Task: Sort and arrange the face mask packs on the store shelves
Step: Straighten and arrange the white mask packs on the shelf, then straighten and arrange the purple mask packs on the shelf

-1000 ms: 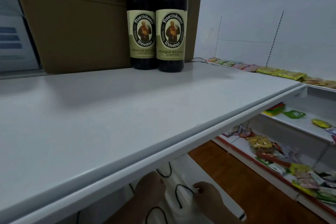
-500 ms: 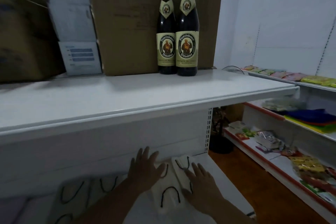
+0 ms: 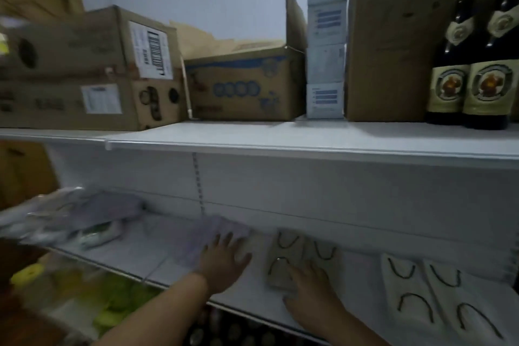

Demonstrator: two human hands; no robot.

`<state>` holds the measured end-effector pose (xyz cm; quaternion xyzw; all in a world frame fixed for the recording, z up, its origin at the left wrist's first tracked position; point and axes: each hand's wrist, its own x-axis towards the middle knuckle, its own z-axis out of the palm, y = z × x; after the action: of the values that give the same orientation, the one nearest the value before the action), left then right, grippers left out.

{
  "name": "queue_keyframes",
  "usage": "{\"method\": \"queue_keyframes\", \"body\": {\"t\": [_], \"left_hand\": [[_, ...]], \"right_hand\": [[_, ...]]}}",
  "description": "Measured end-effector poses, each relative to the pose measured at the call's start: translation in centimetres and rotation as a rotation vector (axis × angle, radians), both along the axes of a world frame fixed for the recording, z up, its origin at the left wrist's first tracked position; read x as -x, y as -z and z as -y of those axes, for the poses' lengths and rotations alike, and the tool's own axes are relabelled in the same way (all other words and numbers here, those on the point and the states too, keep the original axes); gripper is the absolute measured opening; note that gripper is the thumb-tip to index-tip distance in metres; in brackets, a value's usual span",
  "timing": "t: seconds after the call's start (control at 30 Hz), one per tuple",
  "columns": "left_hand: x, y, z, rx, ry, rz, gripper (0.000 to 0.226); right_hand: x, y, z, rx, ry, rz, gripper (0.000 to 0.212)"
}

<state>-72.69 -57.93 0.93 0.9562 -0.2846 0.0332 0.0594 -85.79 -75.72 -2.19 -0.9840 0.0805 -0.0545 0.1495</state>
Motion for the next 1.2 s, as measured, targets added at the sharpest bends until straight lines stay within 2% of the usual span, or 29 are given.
{"method": "queue_keyframes", "body": {"t": [0.17,0.3,0.4,0.7,0.9,1.0,1.1,1.2], "left_hand": [[-2.5,-1.6,-9.2,-0.042,-0.189,-0.119,0.065],[-4.3,-1.6,-16.5,0.03,-0.244,-0.173,0.065],[-6.8,-1.4,-21.9,0.059,-0.265,-0.221,0.066],[-18.8,0.9,-36.7,0.112,-0.349,-0.223,0.065],[-24.2,2.7,-42.3,0.125,-0.365,-0.24,0.062],[-27.1,3.4,-44.2,0.232,-0.354,-0.181,0.062],[-30.0,4.4,-45.8,0.311,-0.336,-0.171,0.063],[-33.2,5.8,-46.6,0.279,-0.332,-0.184,0.063]], "right_hand": [[-4.6,0.2,-7.0,-0.012,-0.116,-0.12,0.076],[-9.7,-0.1,-13.3,0.009,-0.231,-0.046,0.077],[-13.8,-0.1,-18.6,0.031,-0.279,-0.068,0.079],[-25.3,-0.7,-32.5,0.037,-0.264,-0.284,0.072],[-30.0,-1.0,-38.4,0.03,-0.27,-0.319,0.071],[-32.8,-0.9,-40.0,0.034,-0.244,-0.272,0.073],[-36.4,-0.2,-41.3,-0.031,-0.192,-0.248,0.075],[-40.2,0.7,-42.3,-0.107,-0.139,-0.196,0.075]]}}
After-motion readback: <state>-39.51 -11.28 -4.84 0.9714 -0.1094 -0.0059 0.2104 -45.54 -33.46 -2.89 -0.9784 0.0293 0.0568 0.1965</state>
